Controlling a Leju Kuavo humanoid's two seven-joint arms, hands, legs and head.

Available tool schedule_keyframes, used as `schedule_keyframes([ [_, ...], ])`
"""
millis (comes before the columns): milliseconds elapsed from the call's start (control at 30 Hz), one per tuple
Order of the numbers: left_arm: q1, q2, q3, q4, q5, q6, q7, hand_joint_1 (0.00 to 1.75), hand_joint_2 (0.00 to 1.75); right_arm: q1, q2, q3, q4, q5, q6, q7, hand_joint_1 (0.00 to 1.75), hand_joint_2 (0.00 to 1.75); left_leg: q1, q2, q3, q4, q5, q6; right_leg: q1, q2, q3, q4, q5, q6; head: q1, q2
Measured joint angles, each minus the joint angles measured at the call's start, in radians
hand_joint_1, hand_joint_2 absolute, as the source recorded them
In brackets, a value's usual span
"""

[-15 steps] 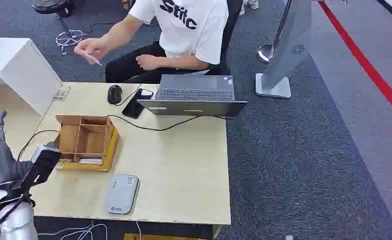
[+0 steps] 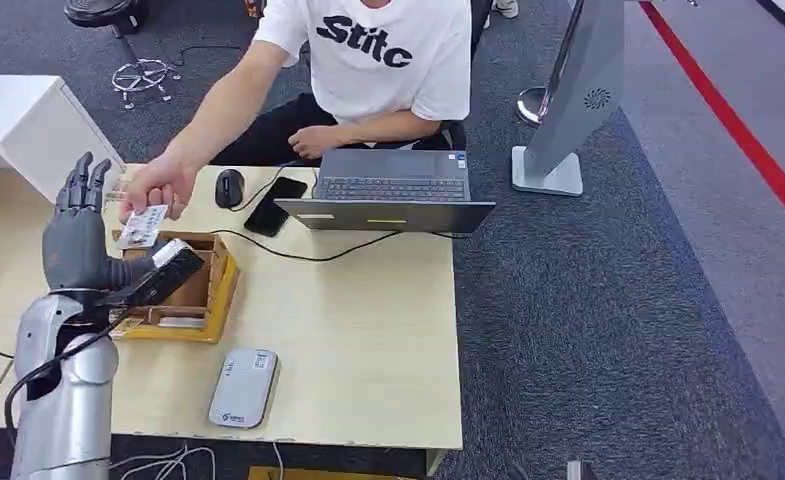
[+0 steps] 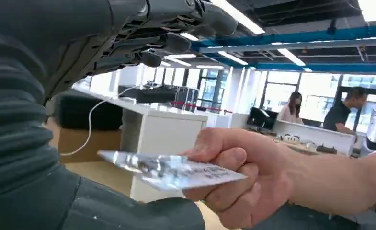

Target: Pass the card to the sensor for recognition and then transmit it.

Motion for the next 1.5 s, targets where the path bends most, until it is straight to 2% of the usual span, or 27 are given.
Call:
schedule_keyframes([
  [133, -0.057, 0.040, -0.093, 0.052, -0.086, 0.006, 0.045, 0.00, 1.75, -0.006, 0.000, 0.004, 0.003, -0.010, 0.005, 0.011, 0.00, 1.75, 0.000, 0.000, 0.000, 0.000, 0.000, 0.000, 0.000, 0.000, 0.000, 0.000, 0.000, 0.000, 0.000, 0.000],
  [167, -0.072, 0.049, -0.119, 0.065, -0.106, 0.009, 0.056, 1.75, 1.75, -0.007, 0.000, 0.005, 0.004, -0.013, 0.005, 0.013, 0.00, 1.75, 0.000, 0.000, 0.000, 0.000, 0.000, 0.000, 0.000, 0.000, 0.000, 0.000, 0.000, 0.000, 0.000, 0.000],
  [500, -0.174, 0.137, -0.325, 0.145, -0.318, 0.031, 0.199, 1.75, 1.75, -0.017, 0.000, 0.049, 0.010, -0.028, -0.001, 0.035, 0.00, 1.75, 0.000, 0.000, 0.000, 0.000, 0.000, 0.000, 0.000, 0.000, 0.000, 0.000, 0.000, -0.001, 0.000, 0.000],
  [700, -0.188, 0.174, -0.376, 0.156, -0.403, 0.050, 0.267, 1.75, 1.75, -0.017, 0.000, 0.069, 0.012, -0.035, -0.002, 0.038, 0.00, 1.75, 0.000, 0.000, 0.000, 0.000, 0.000, 0.000, 0.000, 0.000, 0.000, 0.000, 0.000, -0.001, 0.000, 0.000],
  [1033, -0.190, 0.192, -0.397, 0.165, -0.408, 0.054, 0.272, 1.75, 1.75, -0.017, 0.000, 0.077, 0.014, -0.035, -0.012, 0.042, 0.00, 1.75, 0.000, 0.000, 0.000, 0.000, 0.001, 0.000, 0.000, 0.000, 0.000, 0.000, 0.000, -0.001, 0.000, 0.000],
  [1167, -0.173, 0.193, -0.397, 0.164, -0.412, 0.079, 0.273, 1.75, 1.75, -0.017, 0.000, 0.084, 0.014, -0.032, -0.026, 0.040, 0.00, 1.75, 0.000, 0.000, 0.000, 0.000, 0.001, 0.000, 0.000, 0.000, 0.001, 0.000, 0.000, -0.001, 0.000, 0.000],
  [1333, -0.072, 0.186, -0.391, 0.089, -0.395, 0.146, 0.270, 1.75, 1.75, -0.012, 0.000, 0.087, 0.014, -0.052, -0.023, 0.026, 0.00, 1.75, 0.000, 0.000, 0.000, 0.000, 0.000, 0.000, 0.000, 0.000, 0.000, 0.000, 0.000, -0.001, 0.000, 0.000],
  [1500, 0.104, 0.164, -0.389, -0.075, -0.322, 0.198, 0.168, 1.75, 1.75, 0.004, 0.000, 0.087, 0.014, -0.078, -0.018, 0.004, 0.00, 1.75, 0.000, 0.000, 0.000, 0.000, -0.001, 0.001, 0.000, 0.001, 0.000, 0.000, -0.001, 0.000, 0.000, 0.000],
])
